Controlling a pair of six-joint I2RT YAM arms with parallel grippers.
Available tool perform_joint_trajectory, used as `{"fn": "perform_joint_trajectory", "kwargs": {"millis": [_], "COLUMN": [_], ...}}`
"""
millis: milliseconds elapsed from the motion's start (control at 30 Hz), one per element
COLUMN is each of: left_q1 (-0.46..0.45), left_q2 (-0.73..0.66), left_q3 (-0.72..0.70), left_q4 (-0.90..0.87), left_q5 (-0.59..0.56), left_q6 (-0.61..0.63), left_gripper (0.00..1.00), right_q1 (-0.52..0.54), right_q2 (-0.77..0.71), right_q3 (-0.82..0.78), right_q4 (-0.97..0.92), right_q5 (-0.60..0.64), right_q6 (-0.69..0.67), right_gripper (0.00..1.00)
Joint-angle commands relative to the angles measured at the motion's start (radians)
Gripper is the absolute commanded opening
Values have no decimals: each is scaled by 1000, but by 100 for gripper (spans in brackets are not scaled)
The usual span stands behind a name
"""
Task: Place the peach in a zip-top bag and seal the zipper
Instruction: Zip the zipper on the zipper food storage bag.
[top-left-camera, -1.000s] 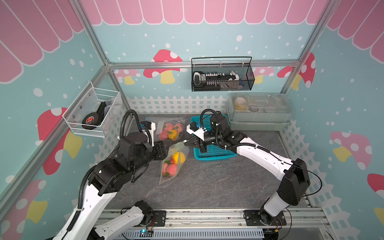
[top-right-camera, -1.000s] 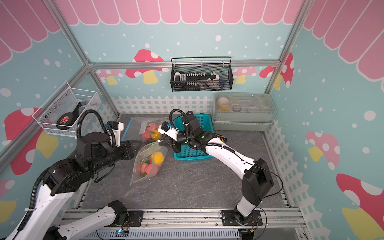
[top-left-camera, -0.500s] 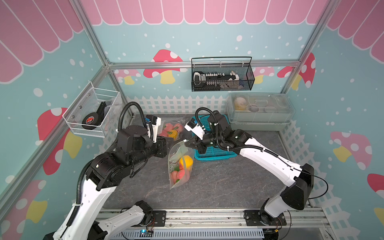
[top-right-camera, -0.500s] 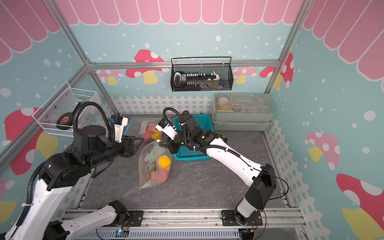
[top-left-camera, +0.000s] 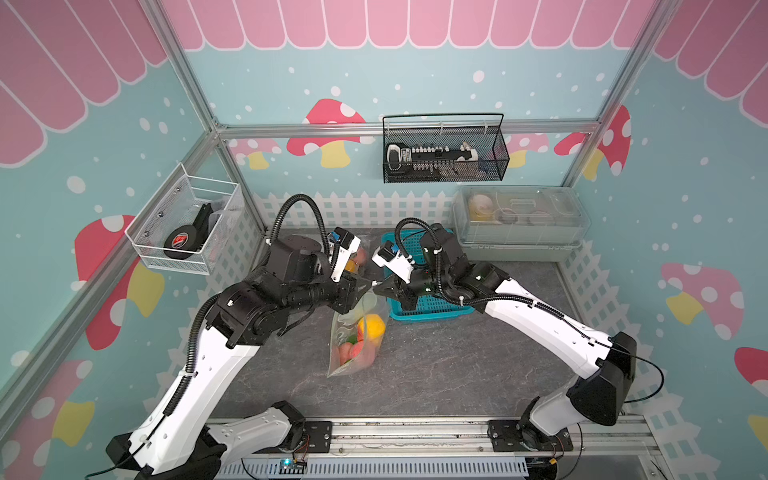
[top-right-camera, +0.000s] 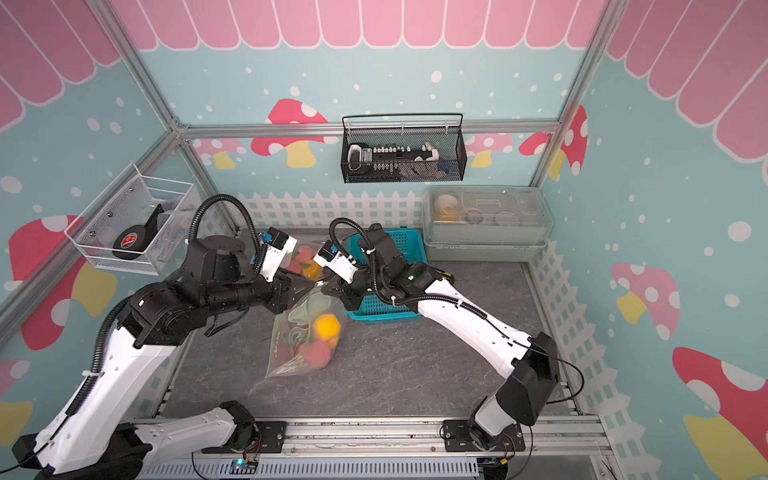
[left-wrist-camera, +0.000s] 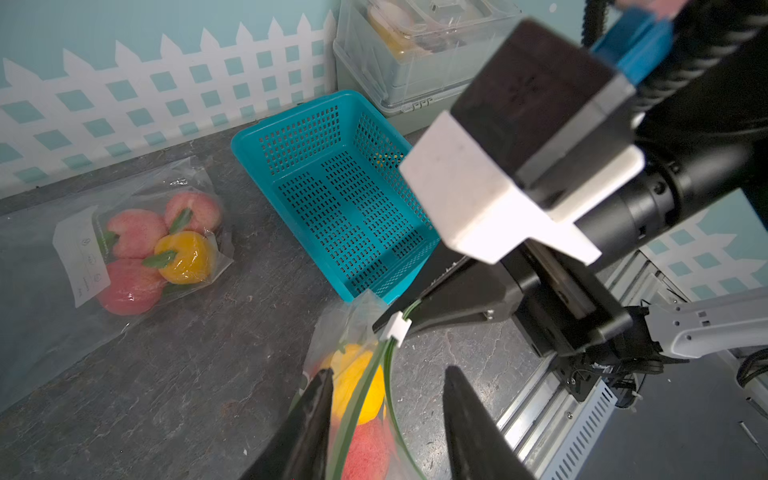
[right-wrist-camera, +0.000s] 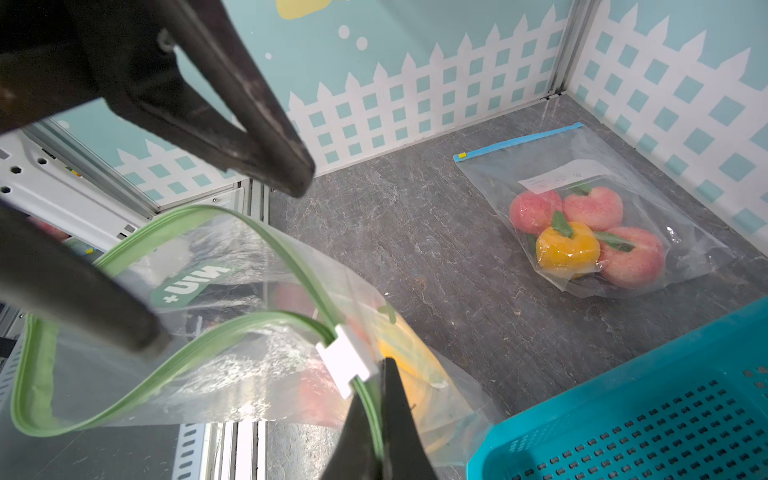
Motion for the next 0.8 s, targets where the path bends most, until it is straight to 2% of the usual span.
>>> {"fn": "perform_joint_trajectory", "kwargs": {"millis": [0, 233, 600, 767], "left_q1": [4, 8, 10, 11], "left_q2": [18, 46, 60, 61], "left_q3": [30, 27, -4, -14], "left_q4": [5, 6, 5, 5], "left_q5": [21, 36, 21, 31], "left_q6": [73, 120, 147, 156], "left_gripper": [41, 37, 23, 23], "right_q1": [2, 0, -2, -5], "right_q2": [26, 47, 57, 63], "right_q3": [50, 88, 103, 105], "right_q4": [-22, -51, -57, -55], "right_q5": [-47, -77, -93, -98], "right_q6": [-70, -86, -83, -78], "right_gripper": [0, 0, 0, 0]}}
